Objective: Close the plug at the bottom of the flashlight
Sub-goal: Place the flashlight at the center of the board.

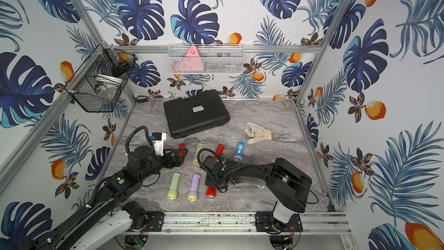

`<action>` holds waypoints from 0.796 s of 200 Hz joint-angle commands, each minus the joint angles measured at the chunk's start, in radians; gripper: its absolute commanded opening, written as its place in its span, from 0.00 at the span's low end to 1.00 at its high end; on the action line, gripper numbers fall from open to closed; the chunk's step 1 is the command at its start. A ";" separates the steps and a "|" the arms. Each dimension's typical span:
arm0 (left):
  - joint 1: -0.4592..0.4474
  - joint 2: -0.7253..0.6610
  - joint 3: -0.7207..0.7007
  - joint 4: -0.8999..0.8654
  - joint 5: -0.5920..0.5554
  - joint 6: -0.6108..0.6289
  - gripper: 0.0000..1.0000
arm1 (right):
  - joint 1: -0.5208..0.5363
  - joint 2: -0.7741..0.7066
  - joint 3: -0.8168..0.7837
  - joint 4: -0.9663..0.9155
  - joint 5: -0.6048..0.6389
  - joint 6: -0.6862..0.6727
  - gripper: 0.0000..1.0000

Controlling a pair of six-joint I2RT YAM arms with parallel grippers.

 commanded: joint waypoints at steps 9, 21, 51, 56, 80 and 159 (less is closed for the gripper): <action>0.002 0.006 0.000 0.007 0.003 0.022 0.99 | 0.001 0.003 -0.007 -0.111 0.000 0.022 0.55; 0.002 0.006 0.000 0.006 0.001 0.022 0.99 | 0.001 -0.003 -0.008 -0.119 0.004 0.021 0.56; 0.002 0.006 0.000 0.006 -0.002 0.022 0.99 | 0.001 -0.016 -0.002 -0.143 0.016 0.014 0.59; 0.002 0.008 0.000 0.006 -0.002 0.022 0.99 | 0.001 -0.019 0.000 -0.150 0.020 0.012 0.59; 0.002 0.011 0.000 0.007 -0.002 0.022 0.99 | 0.001 -0.038 0.005 -0.176 0.035 0.008 0.59; 0.001 0.009 -0.003 0.007 -0.002 0.022 0.99 | 0.001 -0.081 0.050 -0.245 0.093 -0.038 0.59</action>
